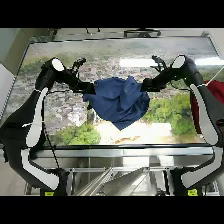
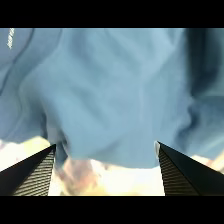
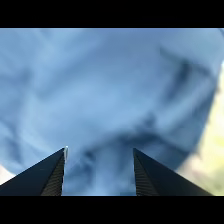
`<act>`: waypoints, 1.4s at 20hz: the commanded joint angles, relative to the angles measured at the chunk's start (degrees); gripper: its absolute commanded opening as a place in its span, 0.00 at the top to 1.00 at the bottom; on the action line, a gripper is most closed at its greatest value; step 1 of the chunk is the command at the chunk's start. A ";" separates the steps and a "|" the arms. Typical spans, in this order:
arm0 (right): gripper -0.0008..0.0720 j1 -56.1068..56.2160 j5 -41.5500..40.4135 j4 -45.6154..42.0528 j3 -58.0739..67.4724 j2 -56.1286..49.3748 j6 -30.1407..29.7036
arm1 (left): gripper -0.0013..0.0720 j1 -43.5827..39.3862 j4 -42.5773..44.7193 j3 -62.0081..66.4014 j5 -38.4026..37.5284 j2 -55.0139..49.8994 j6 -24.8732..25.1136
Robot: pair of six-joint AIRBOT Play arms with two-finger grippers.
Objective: Fold the shirts.
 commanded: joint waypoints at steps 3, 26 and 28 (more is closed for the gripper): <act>0.36 -0.59 9.22 -19.41 -7.48 6.58 4.48 | 0.01 1.25 0.22 -0.04 -11.37 3.69 -1.42; 0.52 12.28 -33.42 41.62 -51.01 10.60 -9.33 | 0.03 10.12 -17.64 -24.55 13.00 -1.57 12.13; 0.52 13.75 -33.64 42.49 -50.95 9.22 -9.33 | 0.08 10.01 -18.01 -22.36 13.46 -3.58 12.15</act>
